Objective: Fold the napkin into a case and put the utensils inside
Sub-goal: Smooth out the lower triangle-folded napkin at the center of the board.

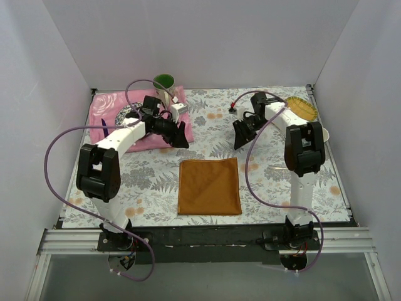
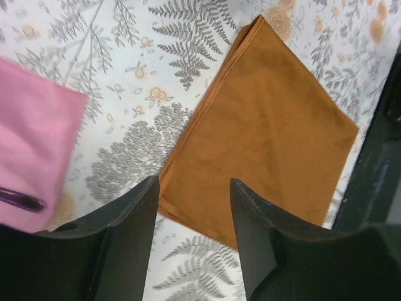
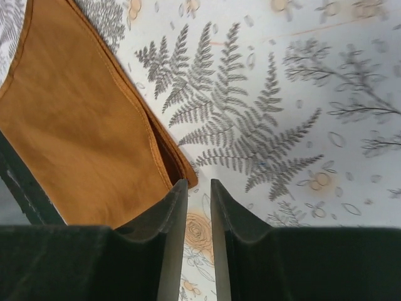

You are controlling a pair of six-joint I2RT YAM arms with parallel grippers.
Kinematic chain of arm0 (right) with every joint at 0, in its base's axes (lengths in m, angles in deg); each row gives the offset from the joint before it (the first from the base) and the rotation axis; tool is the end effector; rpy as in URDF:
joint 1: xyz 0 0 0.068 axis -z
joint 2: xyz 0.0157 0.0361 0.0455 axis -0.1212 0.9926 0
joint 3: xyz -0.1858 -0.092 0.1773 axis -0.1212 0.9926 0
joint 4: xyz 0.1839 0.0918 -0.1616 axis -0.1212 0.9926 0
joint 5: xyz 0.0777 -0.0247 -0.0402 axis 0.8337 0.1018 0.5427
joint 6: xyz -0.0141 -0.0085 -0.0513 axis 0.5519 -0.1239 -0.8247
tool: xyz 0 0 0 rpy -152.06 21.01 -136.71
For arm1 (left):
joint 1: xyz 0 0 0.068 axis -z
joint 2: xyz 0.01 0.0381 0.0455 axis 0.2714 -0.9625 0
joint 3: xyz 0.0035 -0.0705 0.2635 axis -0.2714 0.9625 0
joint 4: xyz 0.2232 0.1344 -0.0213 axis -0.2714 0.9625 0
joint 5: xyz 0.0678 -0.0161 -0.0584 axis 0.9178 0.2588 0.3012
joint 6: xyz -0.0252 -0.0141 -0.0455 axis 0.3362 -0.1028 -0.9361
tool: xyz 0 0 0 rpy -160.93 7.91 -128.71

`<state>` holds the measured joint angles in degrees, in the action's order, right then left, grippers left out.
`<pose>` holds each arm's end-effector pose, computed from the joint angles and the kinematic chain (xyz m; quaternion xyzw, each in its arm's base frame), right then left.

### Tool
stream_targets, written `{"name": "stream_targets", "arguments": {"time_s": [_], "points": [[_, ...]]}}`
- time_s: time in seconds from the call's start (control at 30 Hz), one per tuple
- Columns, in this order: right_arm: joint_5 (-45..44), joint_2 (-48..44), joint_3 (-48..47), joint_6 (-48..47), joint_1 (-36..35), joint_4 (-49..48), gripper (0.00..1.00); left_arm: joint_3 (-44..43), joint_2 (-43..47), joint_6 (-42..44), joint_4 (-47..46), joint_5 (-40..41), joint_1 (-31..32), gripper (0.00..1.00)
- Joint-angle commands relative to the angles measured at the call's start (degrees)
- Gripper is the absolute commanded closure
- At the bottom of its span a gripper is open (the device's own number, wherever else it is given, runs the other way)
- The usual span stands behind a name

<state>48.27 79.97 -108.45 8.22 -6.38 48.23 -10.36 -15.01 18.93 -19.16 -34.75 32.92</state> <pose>0.4144 0.1205 0.1877 -0.3518 0.8738 0.3040 0.1427 0.3500 -0.1347 0.2467 0.1087 0.8855 -0.4316 0.1335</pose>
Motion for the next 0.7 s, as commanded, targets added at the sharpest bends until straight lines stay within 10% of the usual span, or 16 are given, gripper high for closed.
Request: {"name": "stream_targets", "arguments": {"time_s": [0.0, 0.3, 0.43, 0.67], "points": [[1.78, -5.70, 4.14, -3.21, -0.81, 1.76, 0.73, 5.27, 2.79, -14.30, 1.16, -6.48, 1.64, 0.53], [28.04, -22.41, 23.04, 5.93, -4.23, -4.30, 0.34, 33.56, 15.96, -50.22, -33.86, -20.21, 3.30, 0.31], [31.58, -22.85, 33.39, 10.15, -9.32, -10.00, 0.25, 36.48, 15.80, -53.94, -37.50, -17.84, 8.92, 0.16], [27.56, -15.93, 39.32, 14.90, -11.09, -20.04, 0.25, 39.39, 9.30, -56.77, -41.55, -15.72, 8.85, 0.20]]}}
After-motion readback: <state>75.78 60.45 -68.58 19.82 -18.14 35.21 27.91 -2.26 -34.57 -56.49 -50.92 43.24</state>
